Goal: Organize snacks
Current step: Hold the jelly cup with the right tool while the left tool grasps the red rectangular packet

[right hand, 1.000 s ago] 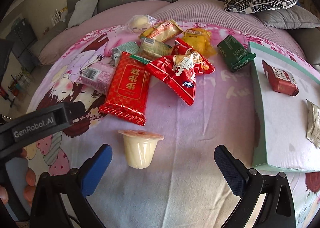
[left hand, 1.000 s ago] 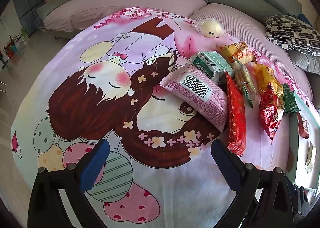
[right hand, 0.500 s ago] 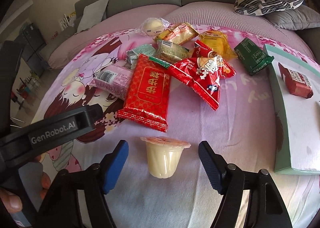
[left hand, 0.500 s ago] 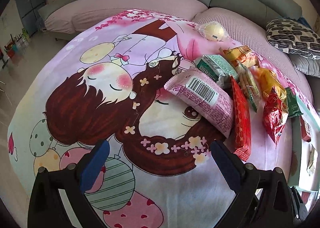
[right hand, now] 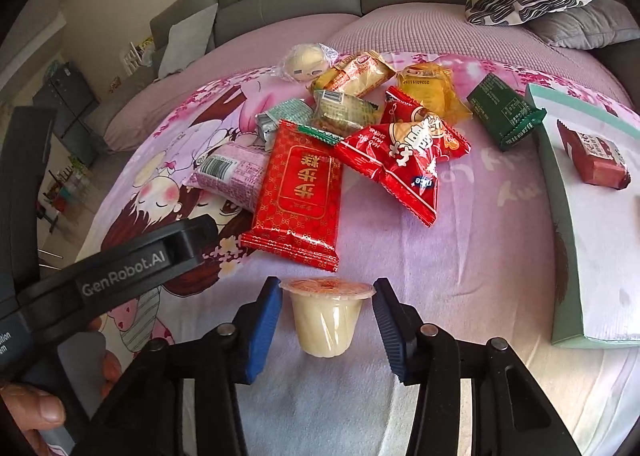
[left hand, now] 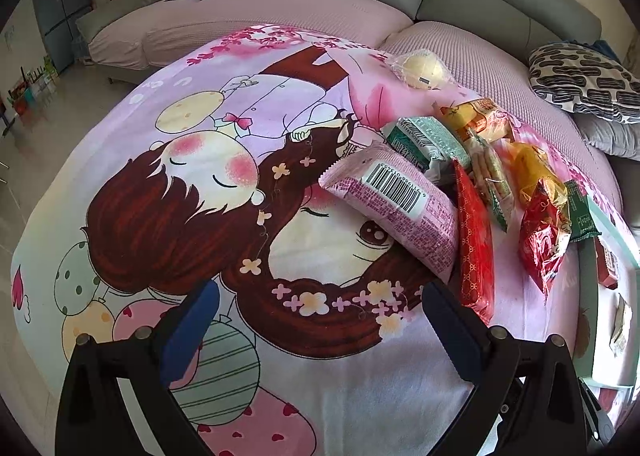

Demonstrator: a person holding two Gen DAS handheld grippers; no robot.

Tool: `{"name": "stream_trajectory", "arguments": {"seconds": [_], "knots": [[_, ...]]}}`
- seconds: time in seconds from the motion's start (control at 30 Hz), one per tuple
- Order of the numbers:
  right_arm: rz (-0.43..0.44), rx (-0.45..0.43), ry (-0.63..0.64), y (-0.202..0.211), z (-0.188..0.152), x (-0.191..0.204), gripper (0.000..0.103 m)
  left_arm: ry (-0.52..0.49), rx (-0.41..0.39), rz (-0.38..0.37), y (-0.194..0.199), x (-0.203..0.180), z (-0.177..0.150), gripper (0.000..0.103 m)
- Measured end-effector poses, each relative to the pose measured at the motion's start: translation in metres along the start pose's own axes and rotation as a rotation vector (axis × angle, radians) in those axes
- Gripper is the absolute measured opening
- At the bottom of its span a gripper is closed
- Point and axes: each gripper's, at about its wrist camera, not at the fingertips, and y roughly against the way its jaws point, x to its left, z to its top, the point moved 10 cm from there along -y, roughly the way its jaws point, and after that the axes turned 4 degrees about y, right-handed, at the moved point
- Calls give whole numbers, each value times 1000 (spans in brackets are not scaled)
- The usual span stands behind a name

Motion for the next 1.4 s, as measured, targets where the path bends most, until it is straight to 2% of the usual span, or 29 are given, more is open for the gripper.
{"name": "stream_trajectory", "arguments": {"seconds": [0.17,0.4,0.53,0.7,0.83,1.0,1.07,1.27,1.37,1.4], "knots": [[-15,-20,-9,7,4,-5,50,7,-31,-30,3,-8,4,101],[-51,-57,-39,20,13,-25,50,39,-77,-118,6,-22,11,101],[-74,-78,-58,28,18,-38,50,22,-99,-133,6,-32,14,101],[-94,-104,-82,39,23,-52,50,-31,-100,-177,5,-51,13,101],[-98,-109,-101,42,24,-61,50,-103,-112,-160,7,-66,12,101],[-107,-116,-125,47,25,-73,50,-93,-88,-228,5,-77,10,101],[-109,-115,-137,48,24,-78,50,-94,-76,-232,2,-80,8,101],[-106,-113,-159,50,23,-84,50,-122,-35,-233,-7,-89,-2,89],[-105,-112,-166,50,23,-86,50,-129,-14,-245,-11,-93,-7,70],[-104,-111,-168,50,23,-87,50,-129,-9,-251,-11,-94,-8,66]]}}
